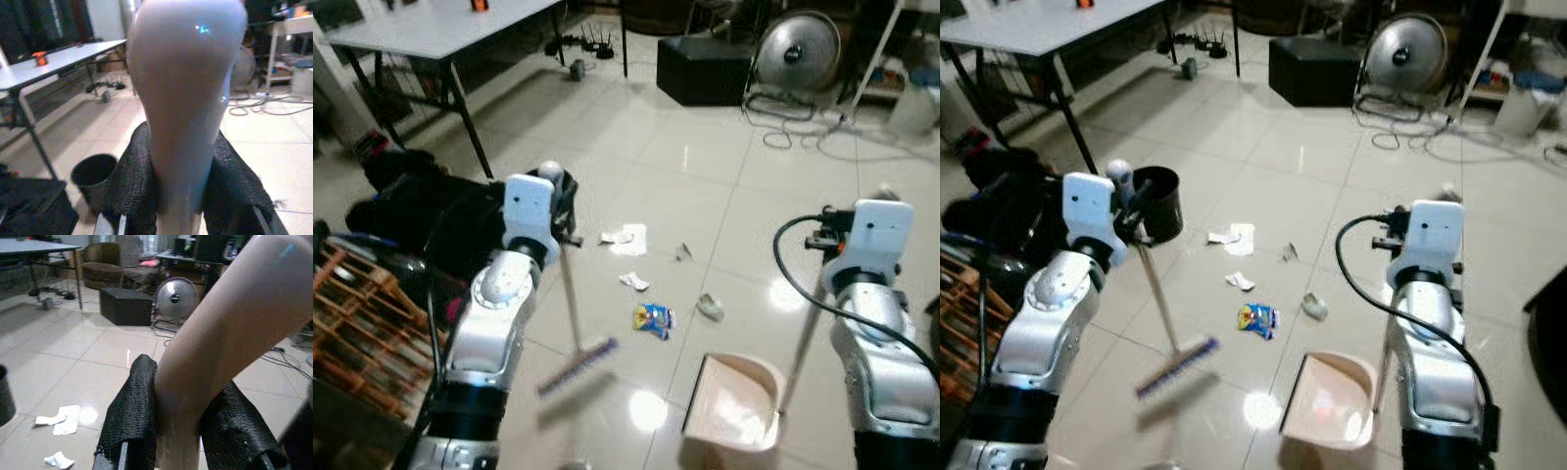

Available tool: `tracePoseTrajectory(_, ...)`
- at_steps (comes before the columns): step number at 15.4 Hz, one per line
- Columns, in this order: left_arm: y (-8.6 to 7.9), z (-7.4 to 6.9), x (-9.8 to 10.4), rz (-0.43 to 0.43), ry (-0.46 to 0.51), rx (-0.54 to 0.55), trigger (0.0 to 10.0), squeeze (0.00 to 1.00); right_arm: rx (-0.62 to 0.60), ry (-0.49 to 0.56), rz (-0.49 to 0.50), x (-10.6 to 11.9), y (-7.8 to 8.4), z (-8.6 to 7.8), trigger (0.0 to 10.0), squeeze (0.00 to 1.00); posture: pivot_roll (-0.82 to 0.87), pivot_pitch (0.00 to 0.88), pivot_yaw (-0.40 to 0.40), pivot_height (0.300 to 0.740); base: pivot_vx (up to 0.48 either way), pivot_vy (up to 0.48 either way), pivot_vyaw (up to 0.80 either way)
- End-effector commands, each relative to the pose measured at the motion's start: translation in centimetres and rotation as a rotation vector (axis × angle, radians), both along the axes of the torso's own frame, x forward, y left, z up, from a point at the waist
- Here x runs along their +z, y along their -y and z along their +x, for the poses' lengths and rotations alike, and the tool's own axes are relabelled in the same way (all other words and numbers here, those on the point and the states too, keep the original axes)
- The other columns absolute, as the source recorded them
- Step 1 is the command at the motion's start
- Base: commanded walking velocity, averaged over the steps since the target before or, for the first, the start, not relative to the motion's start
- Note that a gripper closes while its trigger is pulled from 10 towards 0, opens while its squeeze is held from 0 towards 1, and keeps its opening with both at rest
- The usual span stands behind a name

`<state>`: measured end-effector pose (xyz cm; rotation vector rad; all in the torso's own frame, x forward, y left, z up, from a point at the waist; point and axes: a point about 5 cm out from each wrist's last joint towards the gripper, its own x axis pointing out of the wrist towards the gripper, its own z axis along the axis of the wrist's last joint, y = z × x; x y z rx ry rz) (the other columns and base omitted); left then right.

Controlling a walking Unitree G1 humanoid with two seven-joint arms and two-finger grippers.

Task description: Sweep floor

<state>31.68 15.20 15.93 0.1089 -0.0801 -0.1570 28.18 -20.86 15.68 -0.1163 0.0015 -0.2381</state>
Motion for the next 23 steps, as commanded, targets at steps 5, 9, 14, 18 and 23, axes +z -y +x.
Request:
tracePoseTrajectory(5, -0.51, 0.04, 0.84, 0.006, 0.045, 0.038, 10.0, 0.0, 0.031, 0.07, 0.028, 1.26, -0.36, 0.31, 10.0, 0.0, -0.01, 0.045, 0.039, 0.74, 0.337, 0.0, 0.0)
tracePoseTrajectory(9, -0.2, 0.07, 0.53, -0.001, 0.038, 0.032, 10.0, 0.0, 0.054, 0.091, 0.055, 1.78, -0.62, 0.53, 10.0, 0.0, -0.07, 0.051, 0.058, 0.74, 0.337, 0.0, 0.0)
tracePoseTrajectory(14, 0.18, 0.31, 0.49, 0.001, 0.036, 0.01, 10.0, 0.0, 0.037, 0.098, 0.049, 1.75, -0.31, -0.07, 10.0, 0.0, -0.08, 0.051, 0.073, 0.74, 0.335, 0.0, 0.0)
tracePoseTrajectory(18, -0.16, 0.07, 0.46, 0.008, 0.036, 0.018, 10.0, 0.0, 0.054, 0.091, 0.092, 1.45, -0.72, 0.03, 10.0, 0.0, -0.07, 0.048, 0.065, 0.74, 0.338, 0.0, 0.0)
tracePoseTrajectory(23, -0.52, 0.18, 0.61, 0.017, 0.043, 0.025, 10.0, 0.0, 0.055, 0.087, 0.115, 1.32, -0.89, 0.27, 10.0, 0.0, -0.02, 0.031, 0.065, 0.74, 0.337, 0.0, -0.62)
